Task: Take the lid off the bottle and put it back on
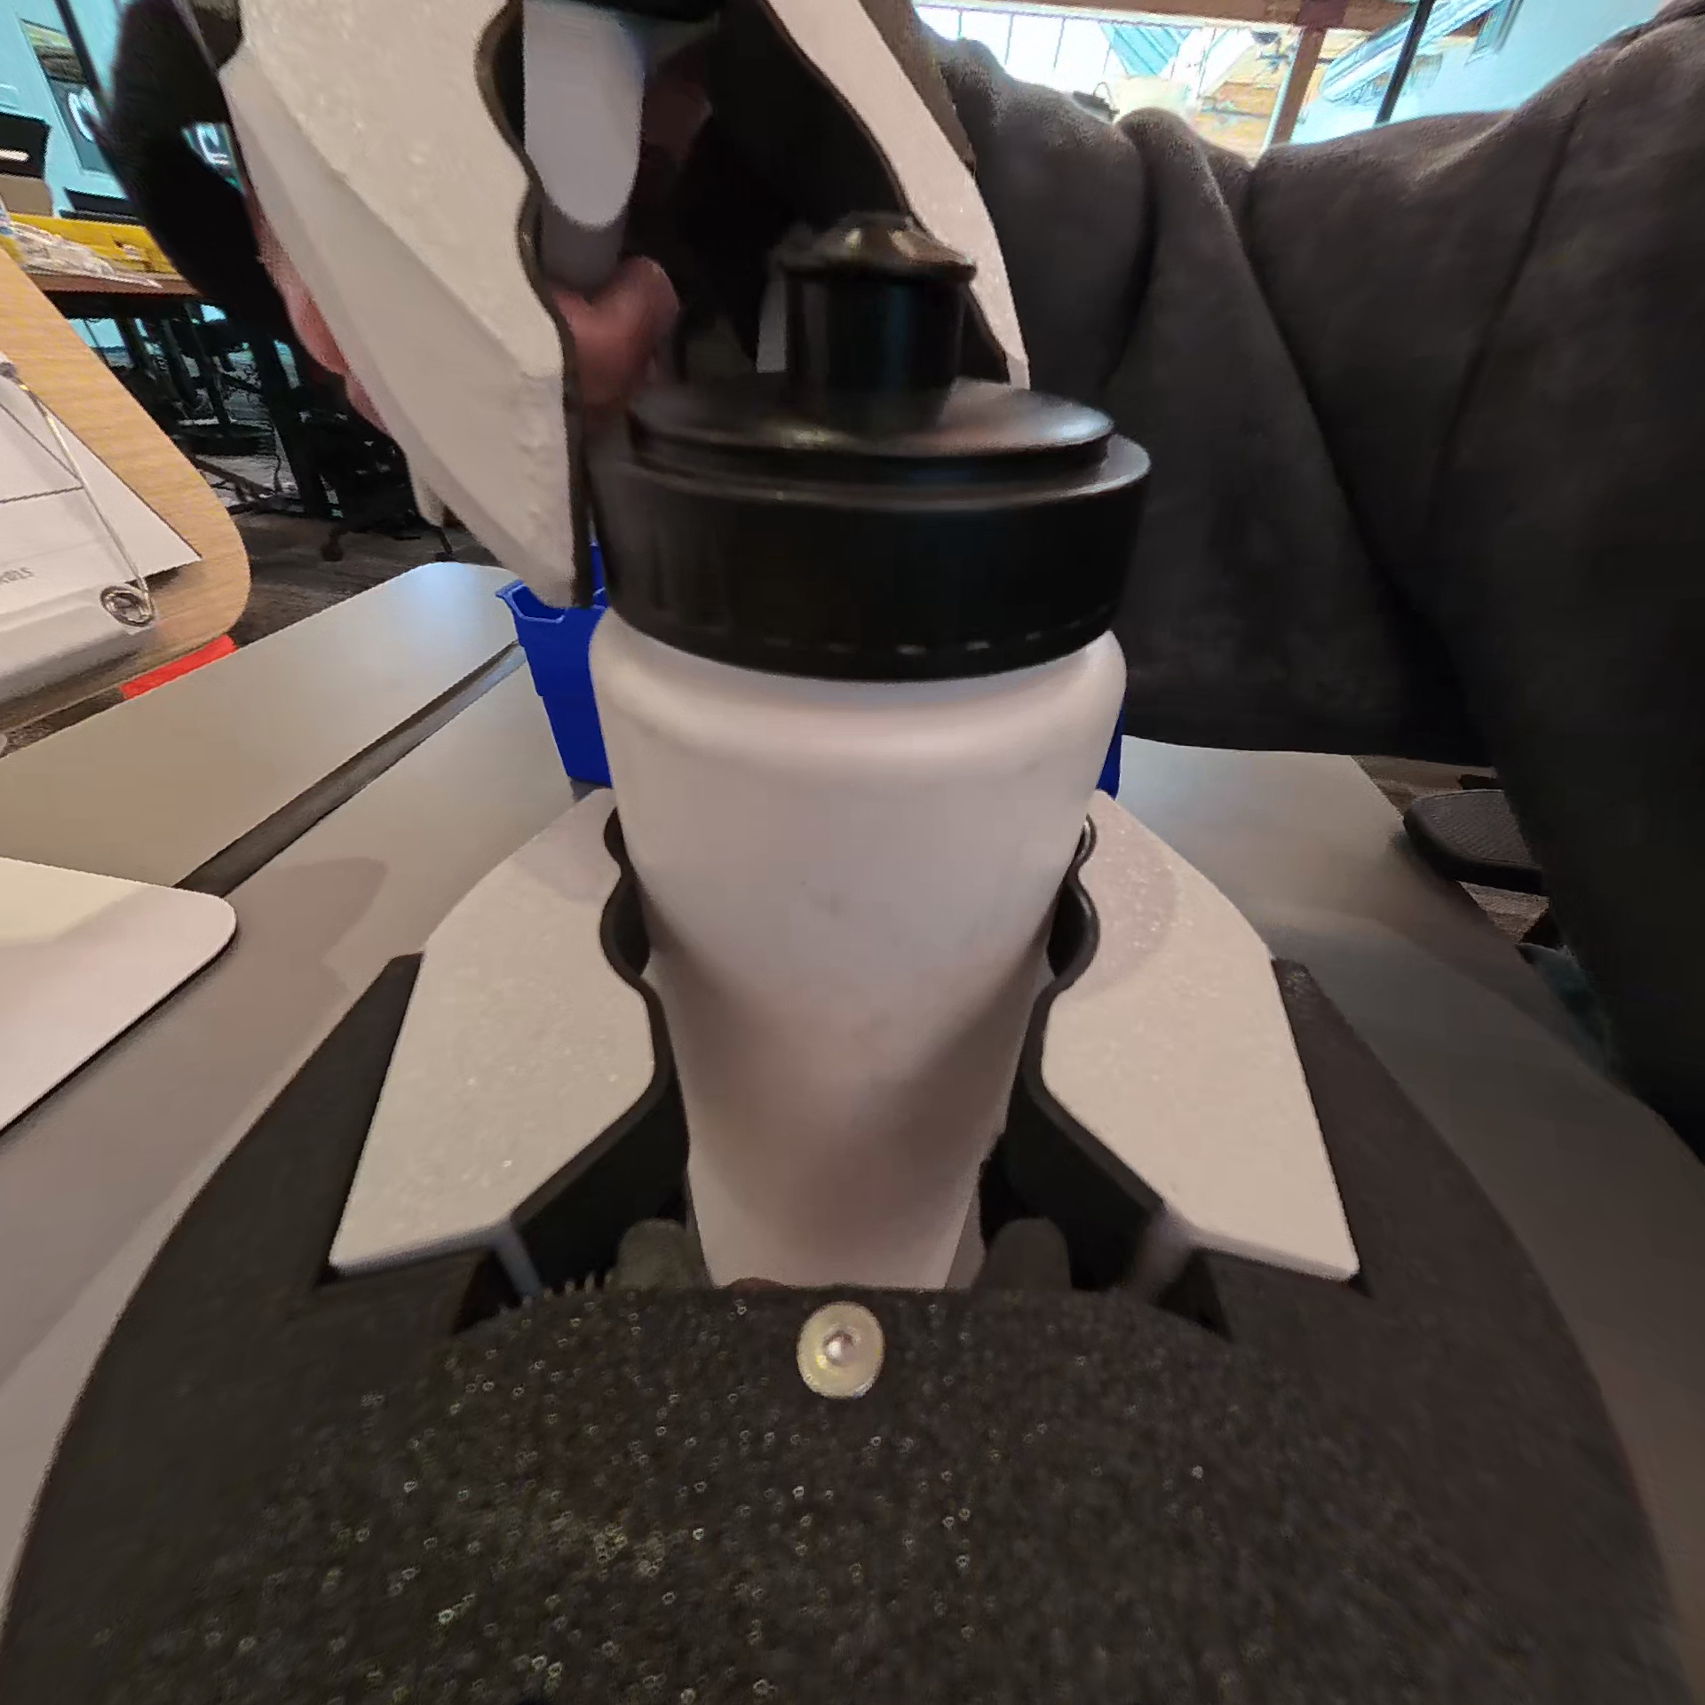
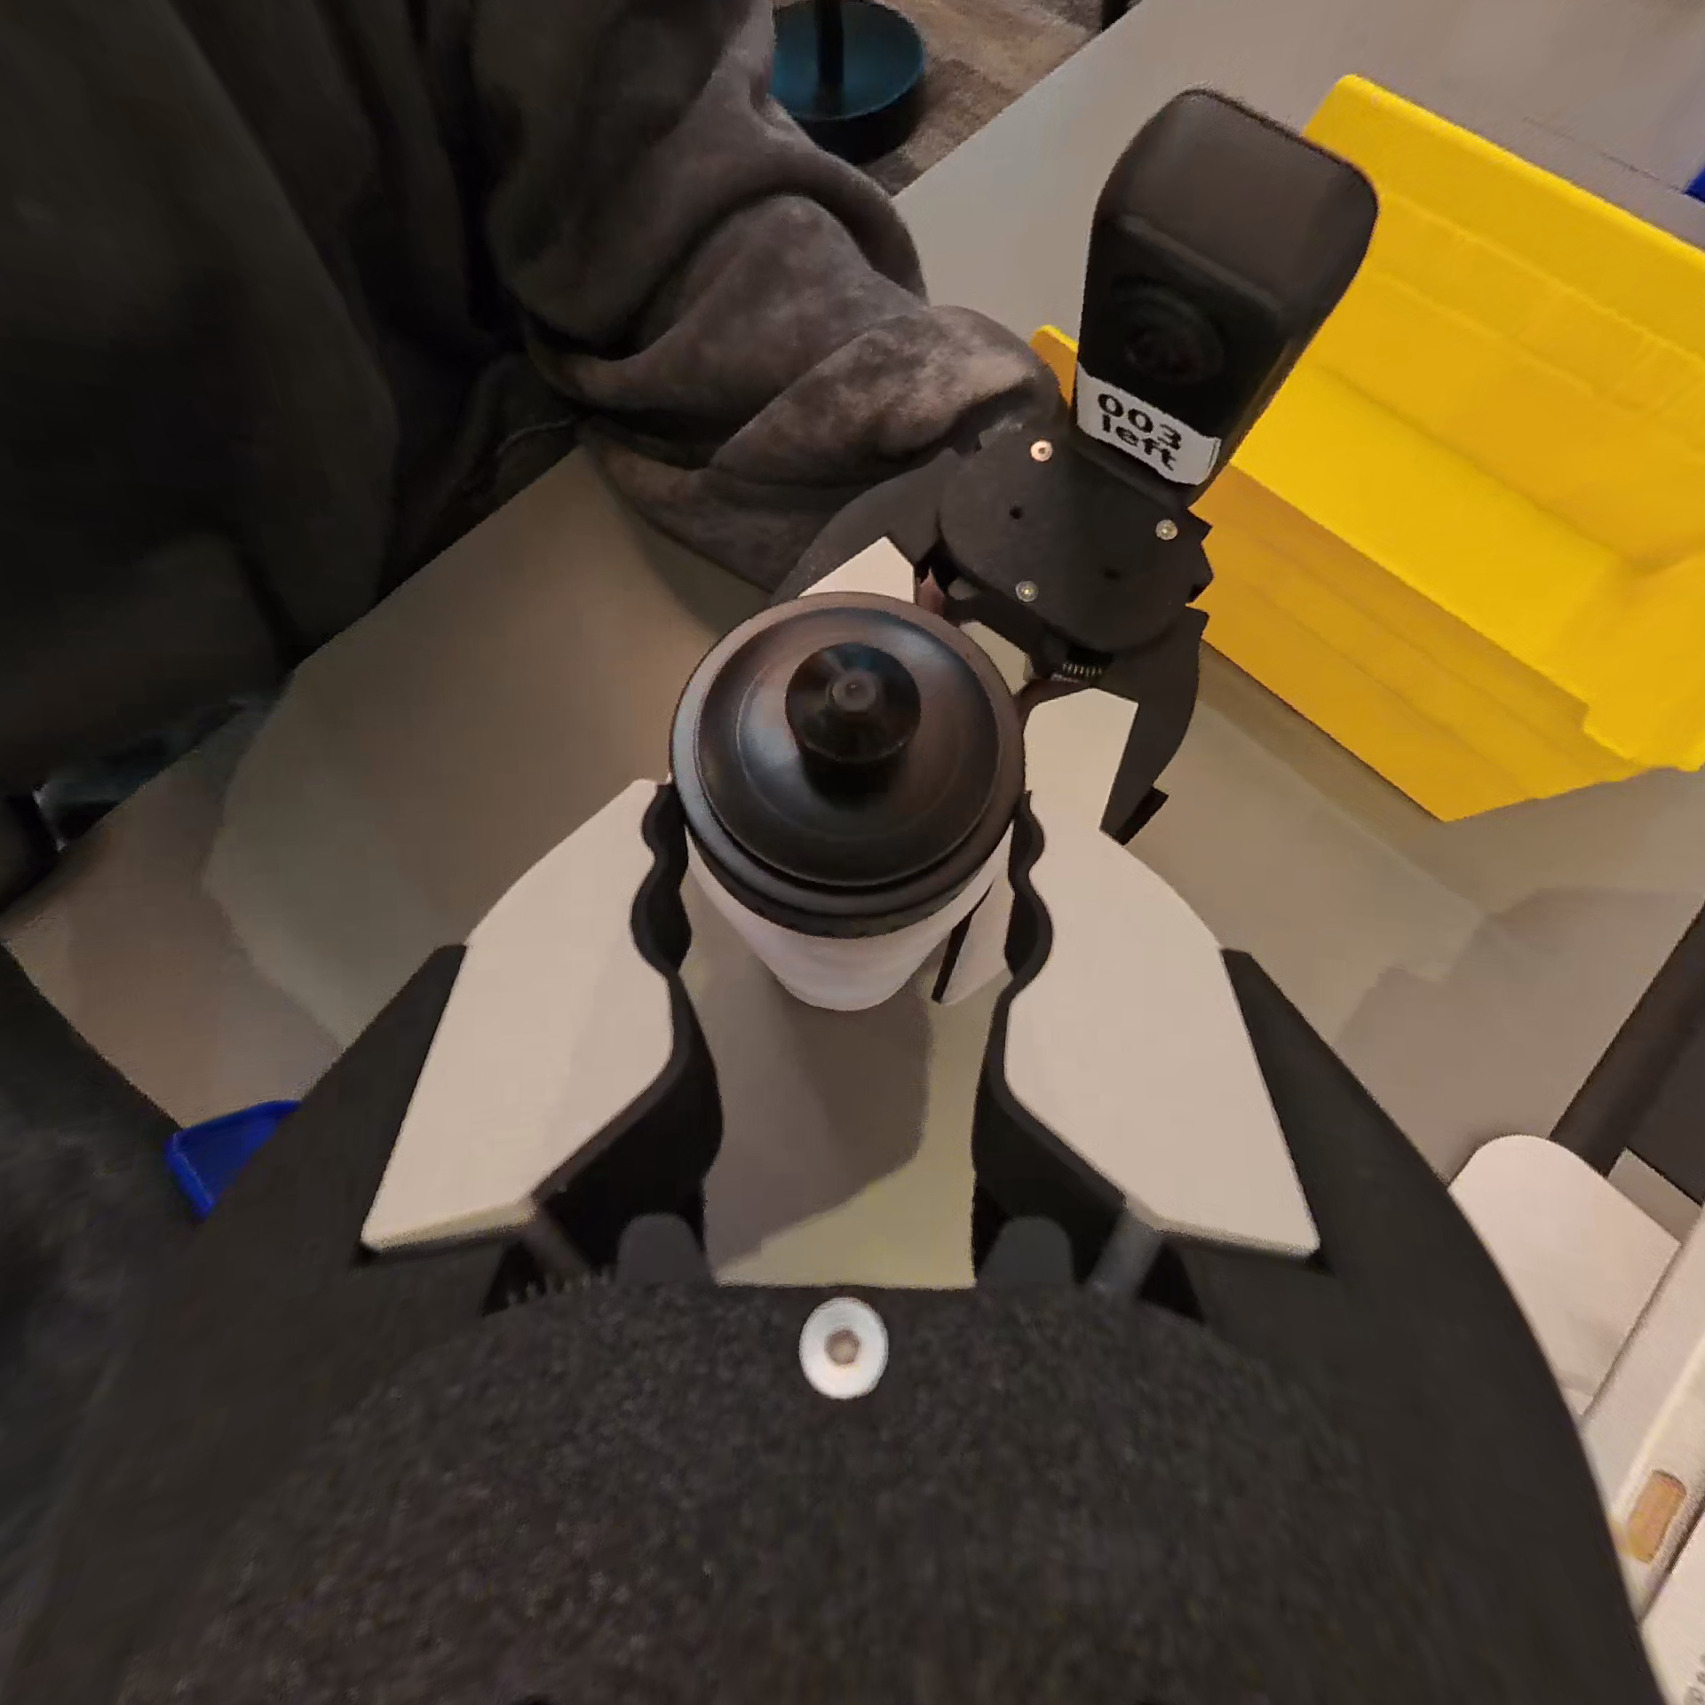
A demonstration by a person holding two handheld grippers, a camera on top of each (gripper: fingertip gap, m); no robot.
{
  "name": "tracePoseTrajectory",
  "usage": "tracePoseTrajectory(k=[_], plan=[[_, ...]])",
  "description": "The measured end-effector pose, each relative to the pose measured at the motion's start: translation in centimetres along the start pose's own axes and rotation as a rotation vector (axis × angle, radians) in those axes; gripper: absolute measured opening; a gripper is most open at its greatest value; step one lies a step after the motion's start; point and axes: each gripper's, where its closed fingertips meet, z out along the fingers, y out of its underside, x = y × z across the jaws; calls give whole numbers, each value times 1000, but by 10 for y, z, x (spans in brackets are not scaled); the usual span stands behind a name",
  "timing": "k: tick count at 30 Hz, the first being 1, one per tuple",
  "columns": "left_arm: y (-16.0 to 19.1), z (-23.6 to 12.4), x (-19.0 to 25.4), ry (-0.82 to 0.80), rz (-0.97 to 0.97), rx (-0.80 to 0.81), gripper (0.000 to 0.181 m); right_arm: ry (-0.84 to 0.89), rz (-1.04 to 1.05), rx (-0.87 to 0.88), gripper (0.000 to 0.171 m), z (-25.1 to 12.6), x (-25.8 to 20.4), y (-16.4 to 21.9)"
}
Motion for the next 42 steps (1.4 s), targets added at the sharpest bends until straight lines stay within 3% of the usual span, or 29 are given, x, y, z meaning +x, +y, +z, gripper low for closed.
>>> tracePoseTrajectory(k=[4,9,13,18,22,27,32,42], plan=[[1,2,2,-4,11,-9,87,35,1,-8,69,0,-5,-1],[-1,0,-3,-19,-13,18,87,286,96,85,93,-11,-11,-22],[-1,3,-3,-43,1,24,87,680,258,191,100,-23,-5,-34],[-1,4,-3,-68,2,26,87,1301,533,274,113,-36,-8,-9],[-1,7,-4,-94,14,16,87,1539,707,420,109,-25,-16,1],[-2,8,-5,-128,19,19,86,1623,826,563,100,-5,2,-5],[-2,7,-6,-136,14,18,87,1735,883,489,75,-12,12,3],[-1,9,-4,-124,19,5,86,1390,823,375,75,-5,9,4]])
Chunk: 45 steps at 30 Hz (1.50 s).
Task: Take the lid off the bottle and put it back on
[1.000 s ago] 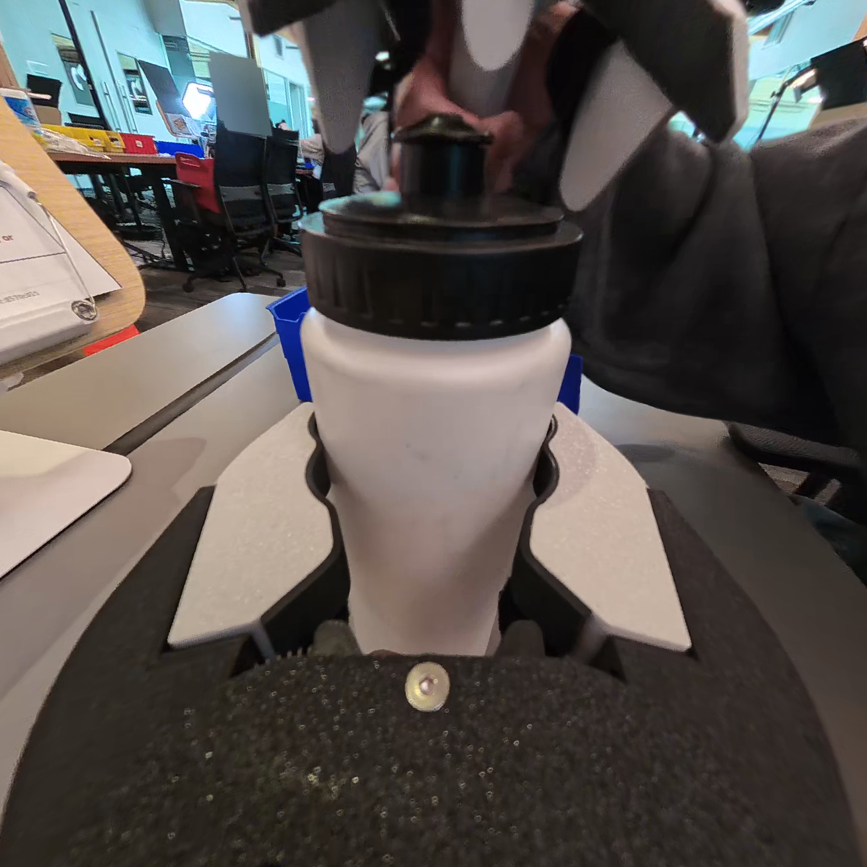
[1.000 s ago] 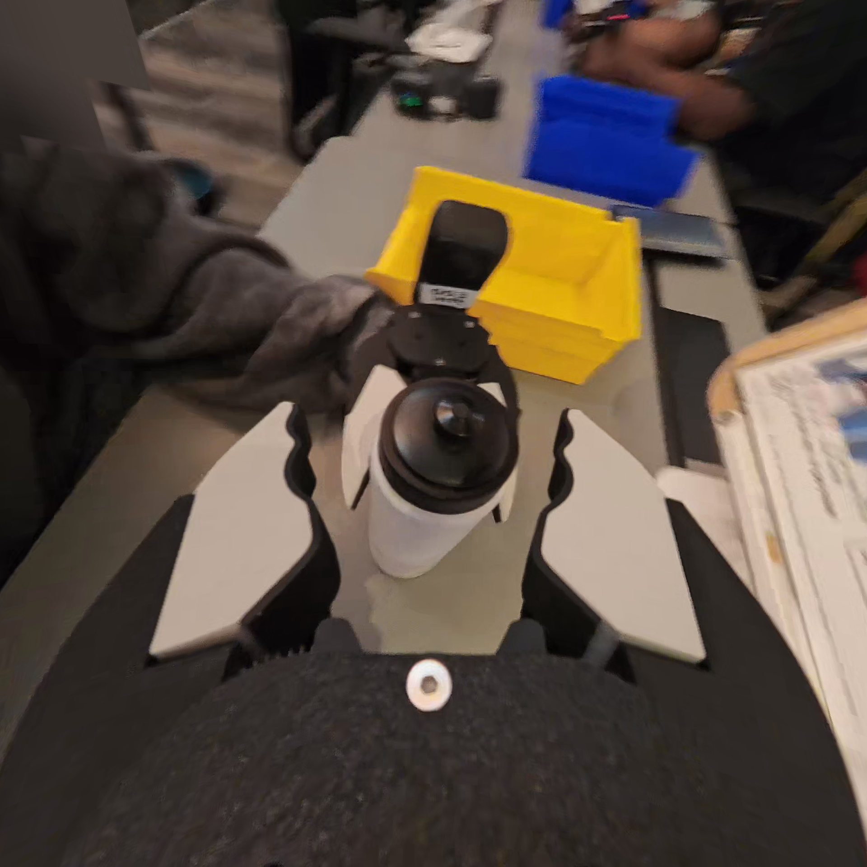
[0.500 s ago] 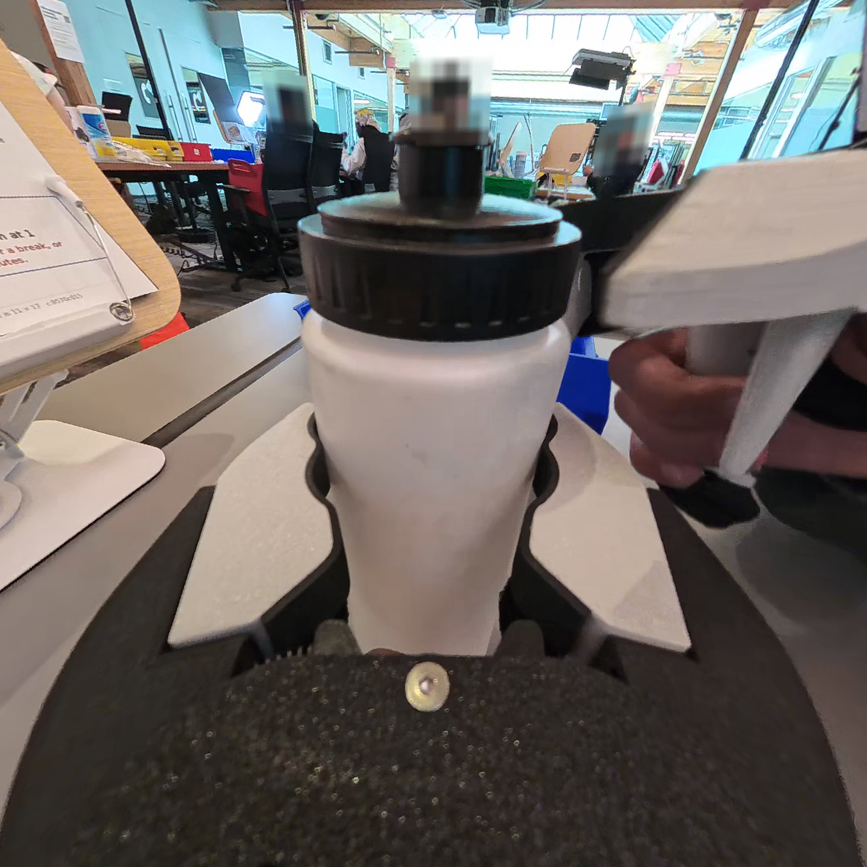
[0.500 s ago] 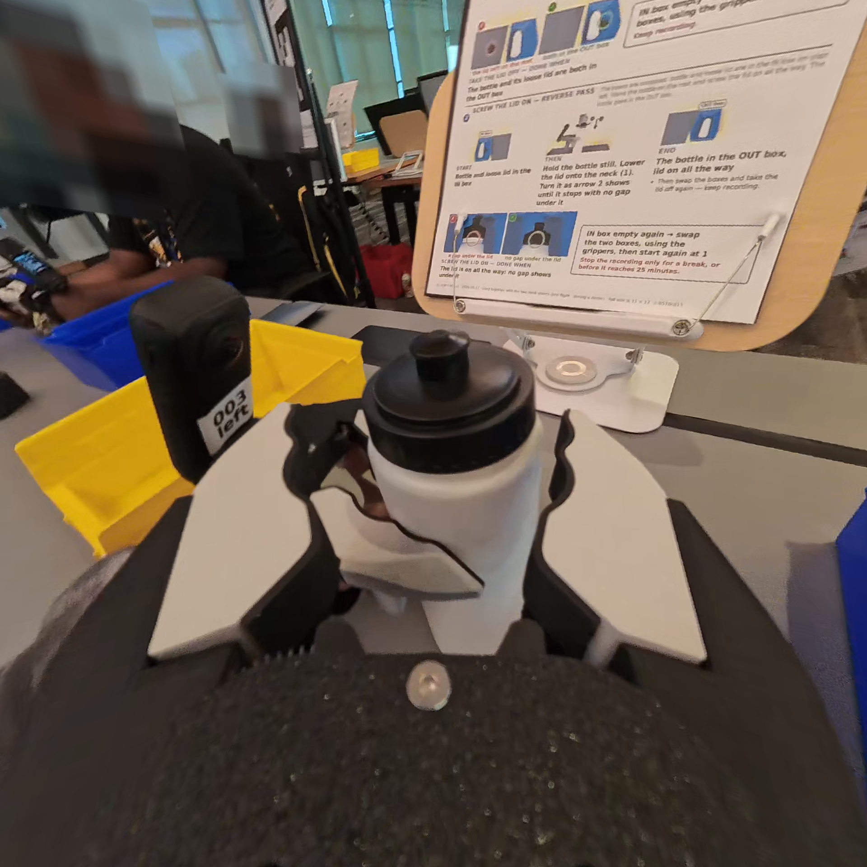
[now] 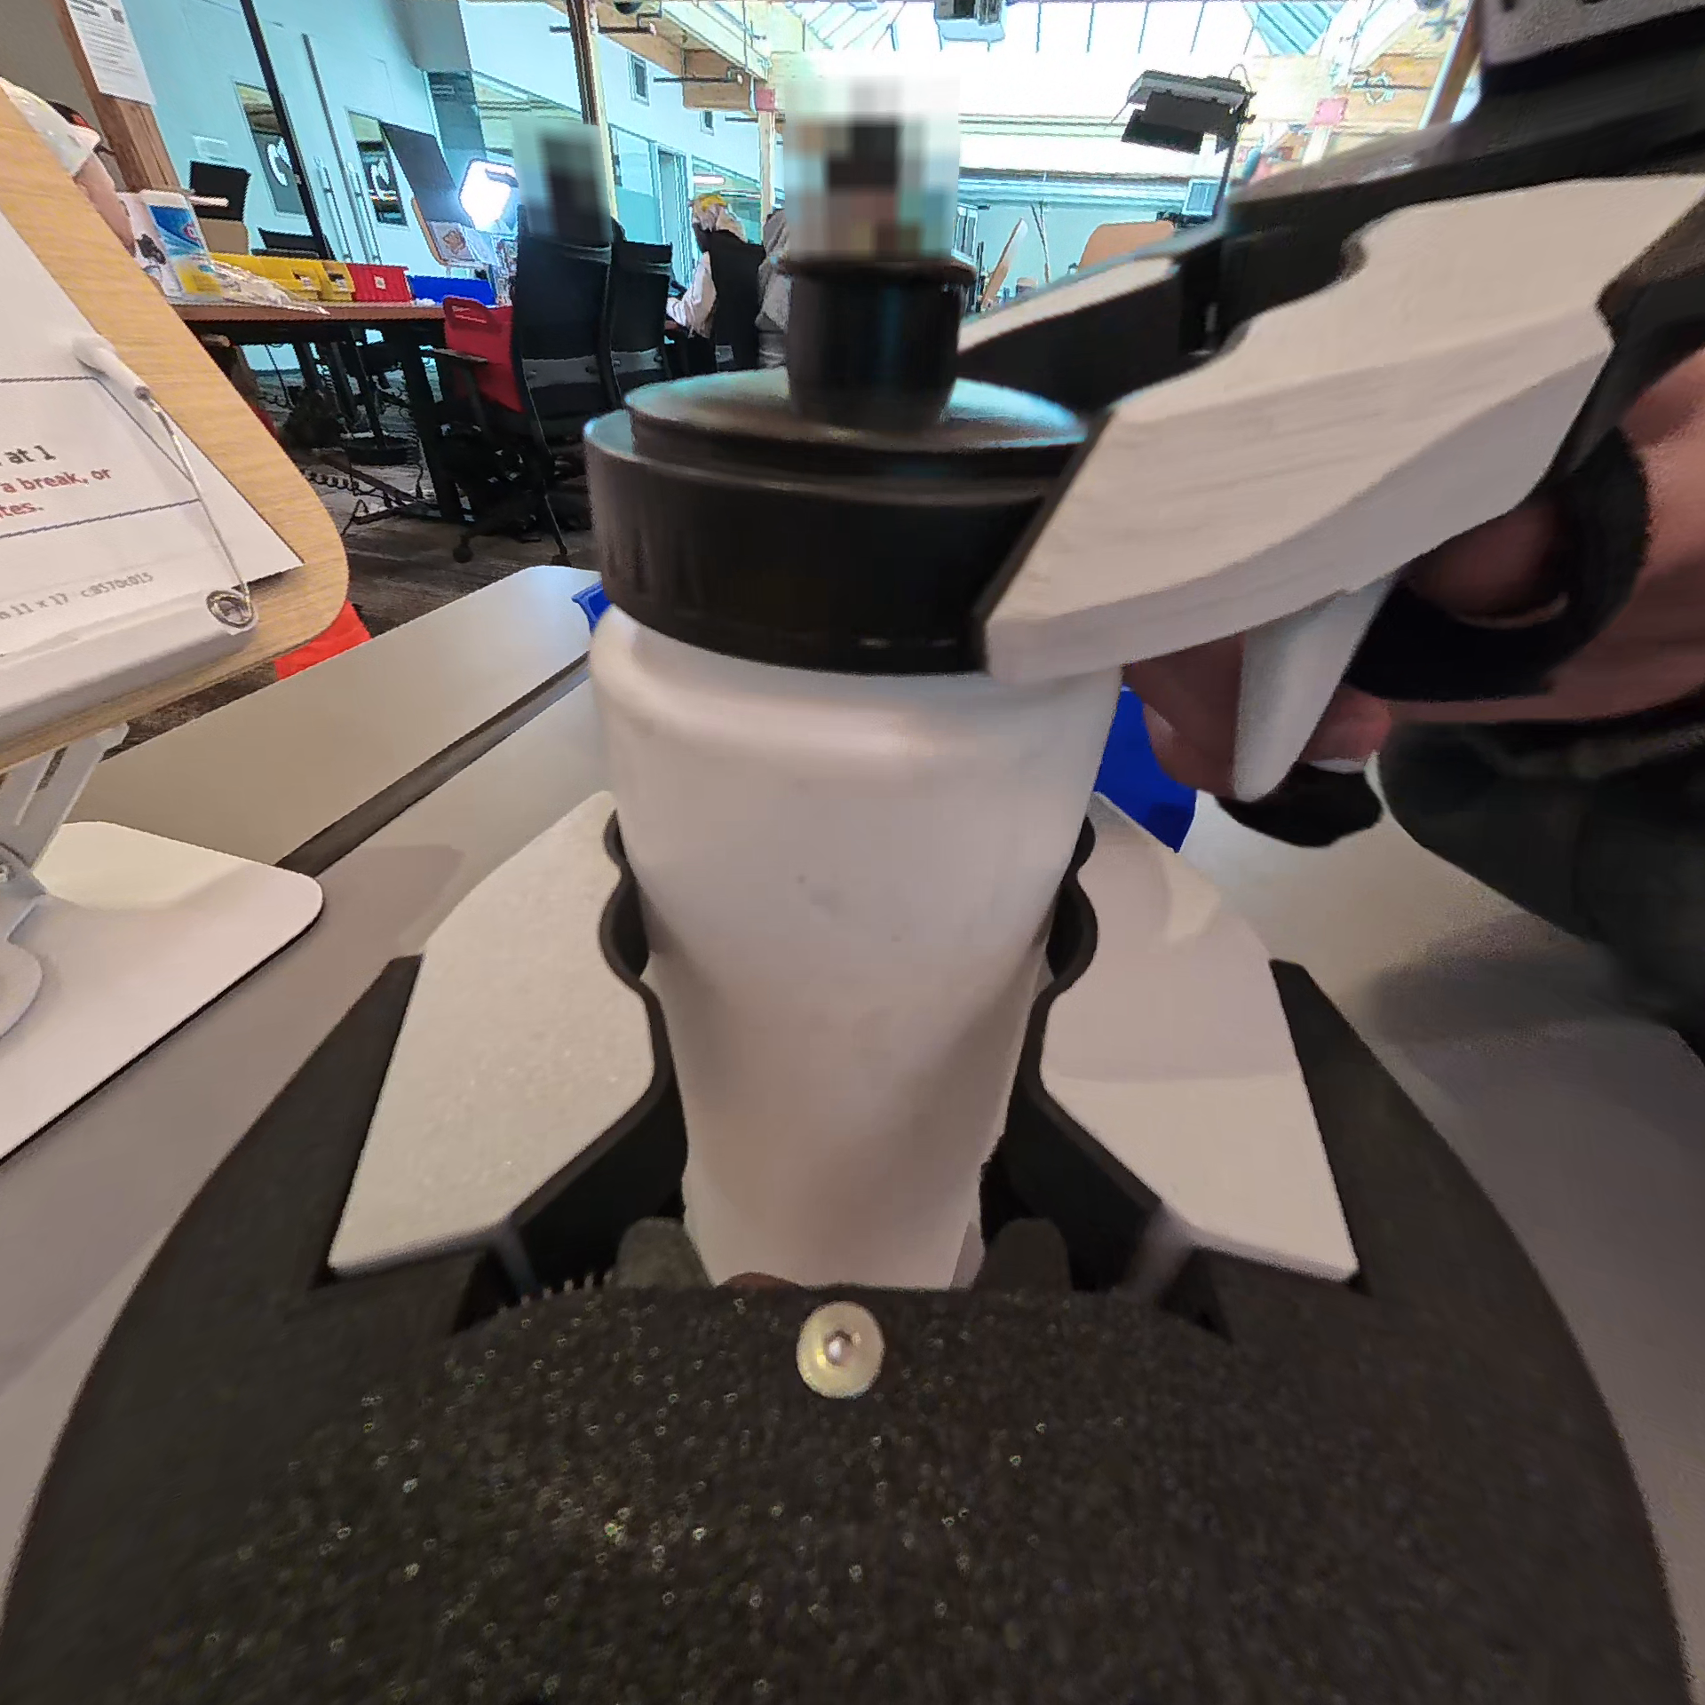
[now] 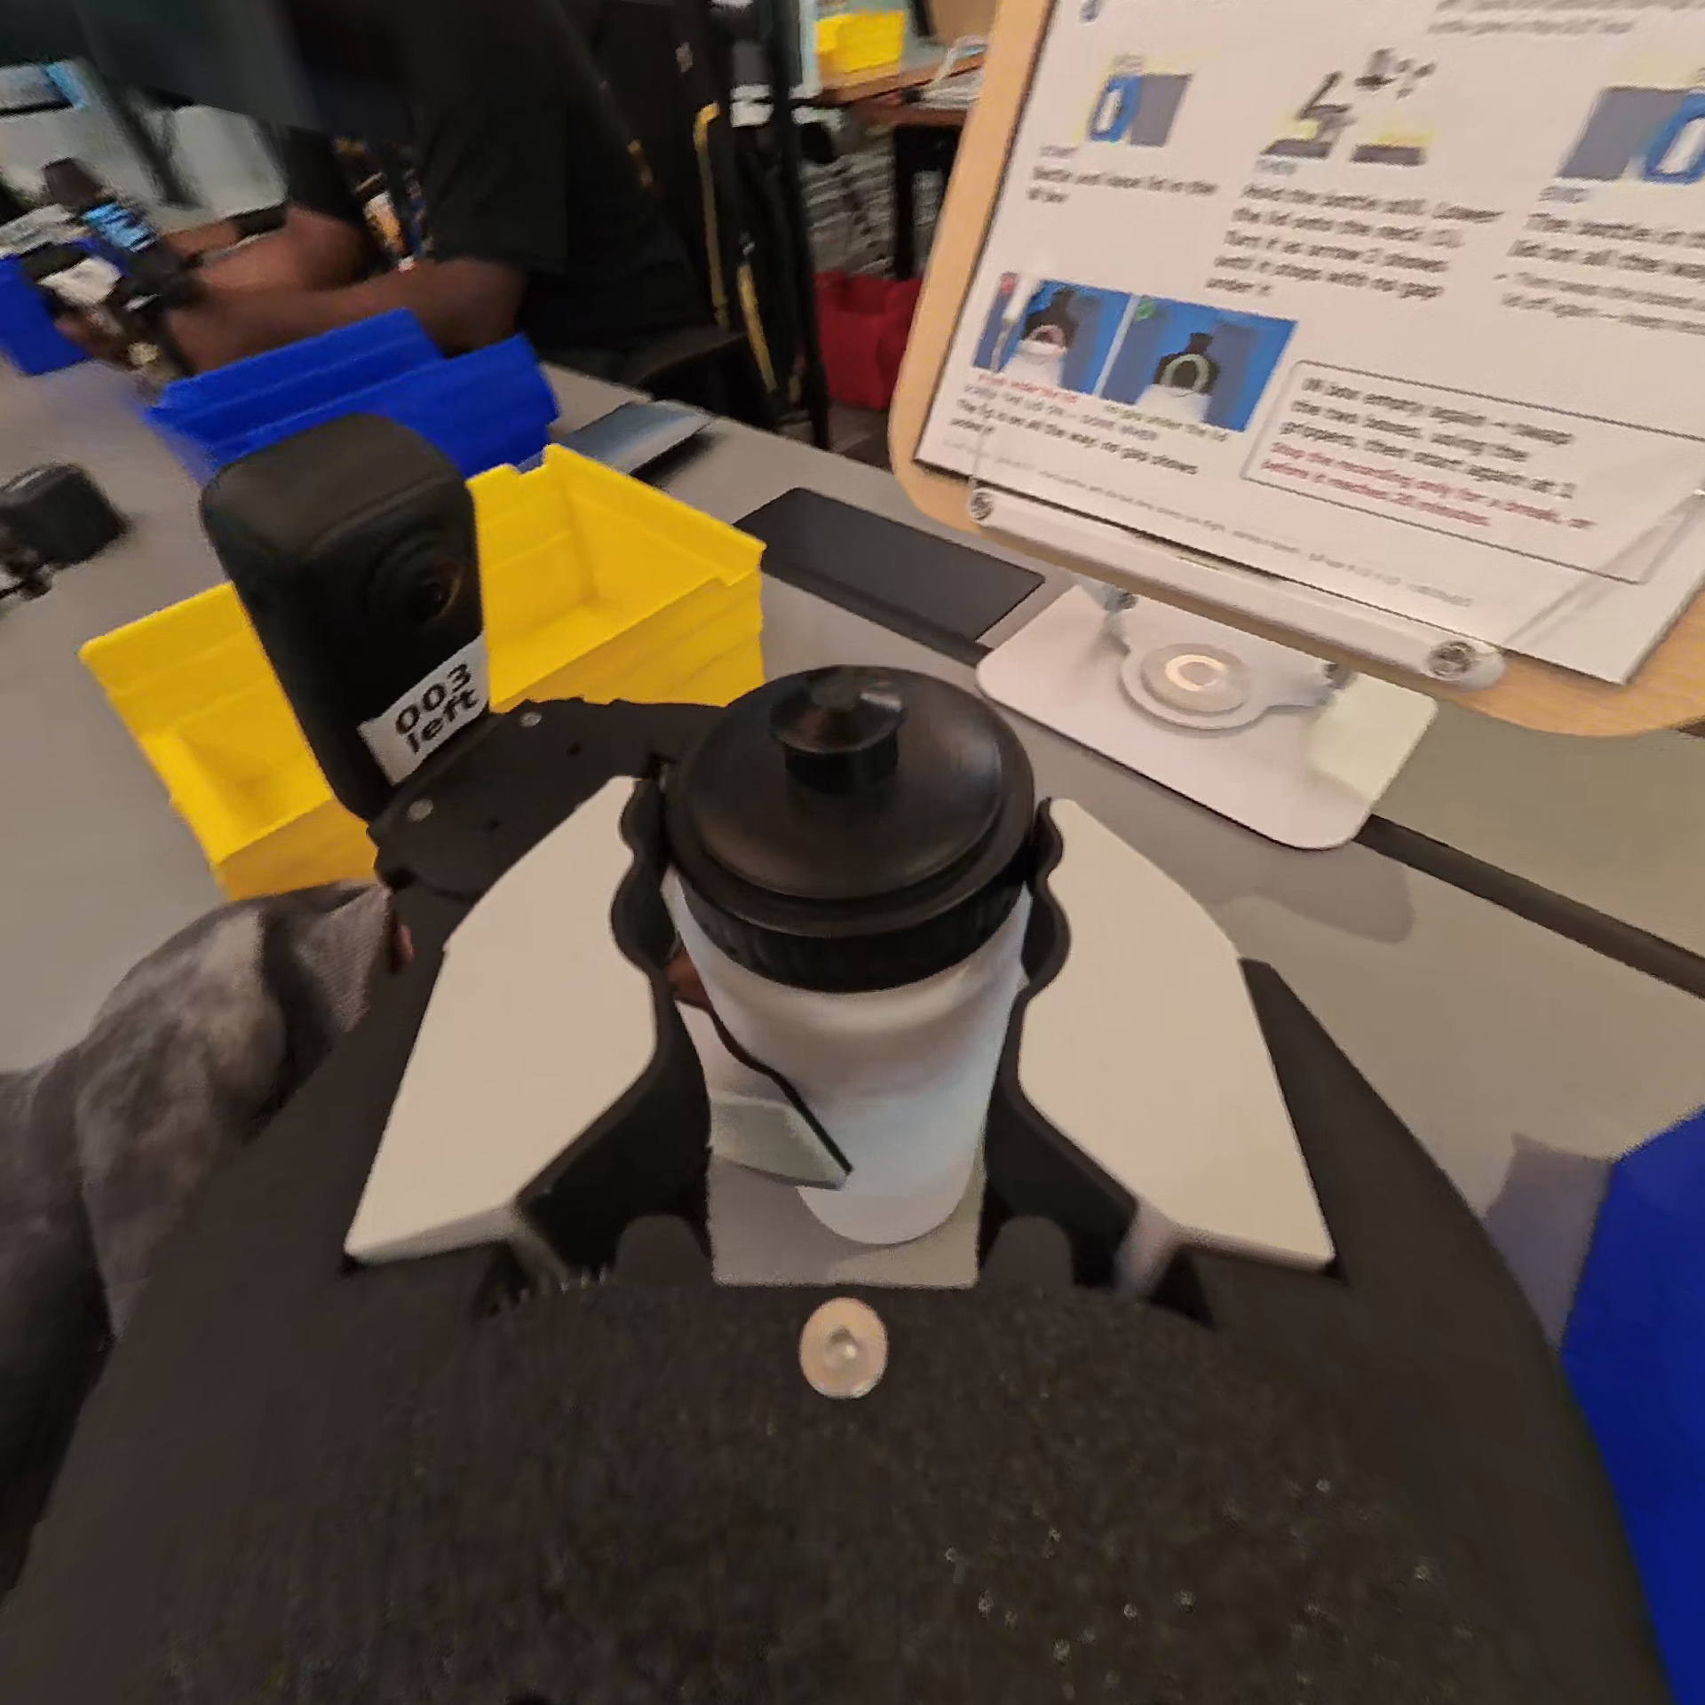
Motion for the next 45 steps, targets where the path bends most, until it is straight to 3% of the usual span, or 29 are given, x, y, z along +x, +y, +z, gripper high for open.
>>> tracePoseTrajectory(k=[9,16,29,39,45], plan=[[1,0,4,42,7,-20,86,-437,-182,-140,75,-4,-7,5],[2,0,7,58,14,-30,87,-876,-433,-241,74,-12,-11,9],[3,-1,8,54,13,-52,87,-1710,-710,-245,74,-22,-15,11],[2,2,17,124,-12,-35,87,-1994,-805,-281,71,-27,-7,11],[3,3,19,124,-4,-35,87,-1843,-771,-348,71,-26,-3,12]])
